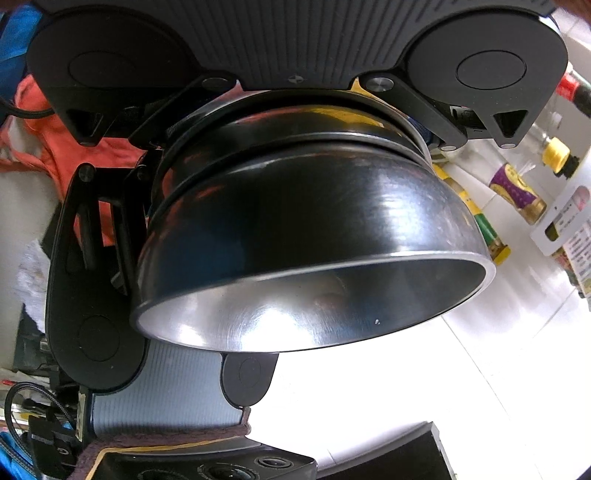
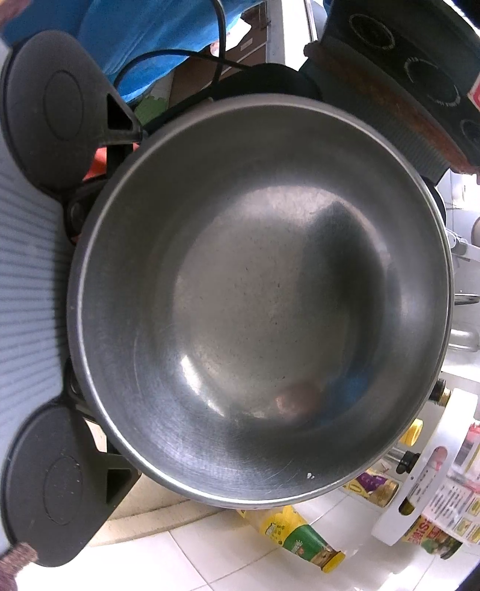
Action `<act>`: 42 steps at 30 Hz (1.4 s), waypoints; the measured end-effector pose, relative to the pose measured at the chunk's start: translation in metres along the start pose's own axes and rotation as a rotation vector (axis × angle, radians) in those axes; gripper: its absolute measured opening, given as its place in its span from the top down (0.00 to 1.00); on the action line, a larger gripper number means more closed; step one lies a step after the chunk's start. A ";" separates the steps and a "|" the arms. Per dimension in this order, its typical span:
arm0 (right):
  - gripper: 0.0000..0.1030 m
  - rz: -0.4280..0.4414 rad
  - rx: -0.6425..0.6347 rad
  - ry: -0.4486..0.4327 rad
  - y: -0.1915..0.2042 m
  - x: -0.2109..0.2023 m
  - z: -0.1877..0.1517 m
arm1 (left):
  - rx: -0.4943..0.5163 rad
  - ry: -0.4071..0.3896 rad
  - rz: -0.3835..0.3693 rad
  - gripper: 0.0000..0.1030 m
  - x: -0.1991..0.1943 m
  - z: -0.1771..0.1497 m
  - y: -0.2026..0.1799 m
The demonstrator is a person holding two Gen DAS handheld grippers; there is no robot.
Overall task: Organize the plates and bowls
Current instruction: 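Carry the nested steel bowls with both tools toward the plate stack, then lower the nested bowls onto the floral plates and open both tools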
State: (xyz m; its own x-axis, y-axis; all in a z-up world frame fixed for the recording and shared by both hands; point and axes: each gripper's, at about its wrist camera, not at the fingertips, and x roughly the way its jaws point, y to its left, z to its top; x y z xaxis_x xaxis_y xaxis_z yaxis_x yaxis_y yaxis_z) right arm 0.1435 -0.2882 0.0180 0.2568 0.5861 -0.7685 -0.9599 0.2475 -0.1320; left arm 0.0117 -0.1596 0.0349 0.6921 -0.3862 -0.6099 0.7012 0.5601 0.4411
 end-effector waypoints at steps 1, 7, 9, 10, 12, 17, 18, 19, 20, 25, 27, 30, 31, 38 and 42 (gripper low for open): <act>0.34 -0.001 0.002 0.004 -0.003 0.001 0.003 | 0.000 -0.001 -0.003 0.00 0.001 -0.001 0.006; 0.35 0.003 0.028 0.031 -0.013 0.014 0.014 | -0.004 0.001 -0.032 0.00 -0.012 -0.015 0.006; 0.35 0.001 0.041 0.040 -0.005 0.016 0.009 | -0.006 0.004 -0.045 0.00 -0.012 -0.021 0.006; 0.35 0.002 0.043 0.044 -0.005 0.015 0.013 | -0.008 0.005 -0.051 0.00 -0.012 -0.021 0.008; 0.35 0.007 0.056 0.052 -0.007 0.021 0.014 | -0.012 0.009 -0.057 0.00 -0.011 -0.030 0.006; 0.36 0.009 0.087 0.082 -0.010 0.042 0.013 | -0.026 0.032 -0.076 0.00 0.008 -0.036 0.012; 0.36 0.010 0.092 0.087 -0.013 0.047 0.014 | -0.027 0.034 -0.077 0.00 0.012 -0.037 0.013; 0.37 0.009 0.096 0.090 -0.017 0.051 0.016 | -0.029 0.035 -0.077 0.00 0.014 -0.035 0.023; 0.37 0.009 0.102 0.092 -0.022 0.055 0.016 | -0.031 0.035 -0.079 0.00 0.021 -0.034 0.030; 0.39 -0.002 0.114 0.114 -0.043 0.070 0.024 | -0.069 0.042 -0.089 0.00 0.045 -0.045 0.040; 0.39 -0.003 0.116 0.129 -0.052 0.080 0.027 | -0.086 0.051 -0.100 0.00 0.051 -0.048 0.042; 0.40 0.007 0.122 0.138 -0.063 0.097 0.027 | -0.088 0.064 -0.106 0.00 0.060 -0.054 0.042; 0.40 0.005 0.123 0.143 -0.060 0.095 0.027 | -0.091 0.071 -0.111 0.00 0.065 -0.056 0.044; 0.40 0.042 0.122 0.175 -0.073 0.112 0.037 | -0.107 0.111 -0.143 0.00 0.082 -0.054 0.052; 0.40 0.046 0.120 0.201 -0.085 0.113 0.042 | -0.111 0.137 -0.151 0.01 0.089 -0.051 0.055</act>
State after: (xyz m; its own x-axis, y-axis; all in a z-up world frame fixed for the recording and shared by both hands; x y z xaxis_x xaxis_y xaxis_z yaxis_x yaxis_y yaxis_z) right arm 0.2586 -0.2107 -0.0317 0.1736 0.4366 -0.8828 -0.9467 0.3209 -0.0274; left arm 0.1038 -0.1259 -0.0285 0.5459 -0.3730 -0.7502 0.7666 0.5837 0.2676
